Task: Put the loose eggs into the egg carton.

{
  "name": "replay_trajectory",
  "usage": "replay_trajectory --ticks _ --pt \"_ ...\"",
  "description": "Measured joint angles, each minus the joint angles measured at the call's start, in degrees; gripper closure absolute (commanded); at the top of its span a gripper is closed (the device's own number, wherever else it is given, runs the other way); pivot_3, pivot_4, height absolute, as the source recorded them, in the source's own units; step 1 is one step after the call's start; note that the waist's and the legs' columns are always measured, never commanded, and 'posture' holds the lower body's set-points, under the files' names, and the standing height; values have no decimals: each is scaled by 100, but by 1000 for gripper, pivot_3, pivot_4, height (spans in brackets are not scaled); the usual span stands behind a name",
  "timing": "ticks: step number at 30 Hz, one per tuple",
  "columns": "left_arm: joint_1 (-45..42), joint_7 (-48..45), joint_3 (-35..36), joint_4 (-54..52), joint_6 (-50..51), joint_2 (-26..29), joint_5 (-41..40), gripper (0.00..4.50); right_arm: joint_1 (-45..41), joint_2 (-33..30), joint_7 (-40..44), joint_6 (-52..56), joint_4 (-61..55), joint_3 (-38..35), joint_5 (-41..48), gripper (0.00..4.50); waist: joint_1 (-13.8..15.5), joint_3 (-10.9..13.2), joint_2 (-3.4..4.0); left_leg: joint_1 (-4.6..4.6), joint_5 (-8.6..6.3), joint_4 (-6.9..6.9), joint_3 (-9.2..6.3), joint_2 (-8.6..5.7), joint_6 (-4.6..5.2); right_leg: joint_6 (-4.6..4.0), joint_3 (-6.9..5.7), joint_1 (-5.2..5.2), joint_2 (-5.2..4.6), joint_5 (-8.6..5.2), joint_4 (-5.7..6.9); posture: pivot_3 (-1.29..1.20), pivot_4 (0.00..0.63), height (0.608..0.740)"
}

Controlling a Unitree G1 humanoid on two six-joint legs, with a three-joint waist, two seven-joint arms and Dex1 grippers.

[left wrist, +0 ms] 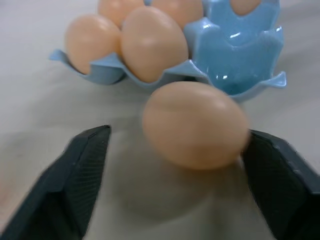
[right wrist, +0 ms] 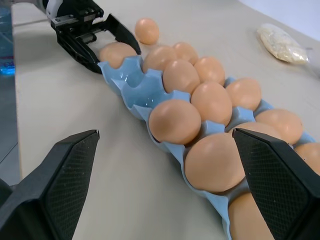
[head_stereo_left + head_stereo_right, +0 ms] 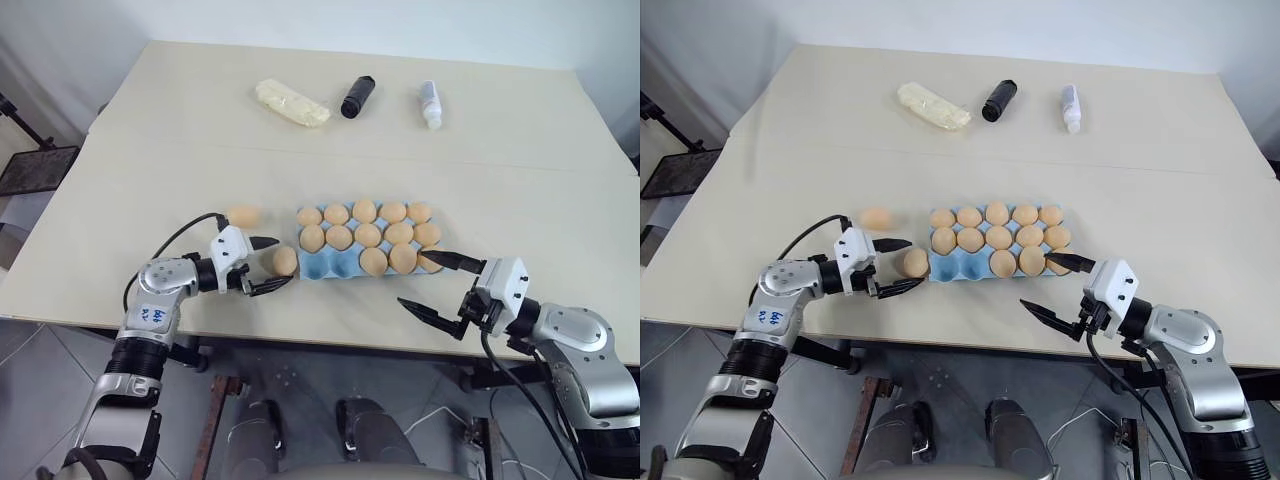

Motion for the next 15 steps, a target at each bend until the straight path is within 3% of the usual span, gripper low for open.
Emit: replay_trajectory --ticks 2,4,15 --pt "-46 3 -16 40 -75 -6 4 1964 21 31 -49 0 -10 0 -6 0 -1 0 0 0 1 0 0 0 -2 0 1 0 0 0 0 0 150 740" --pt "-87 14 4 52 -113 -5 -5 2311 49 61 -80 0 -21 5 -11 0 -1 0 0 0 1 1 0 0 -2 0 1 1 -1 0 1 0 150 740" --pt "-490 -522 154 -1008 557 12 -762 2311 200 62 -159 -1 -50 -6 -53 0 21 0 1 1 3 7 -1 -8 -3 1 -4 7 -1 0 2 0 150 740"
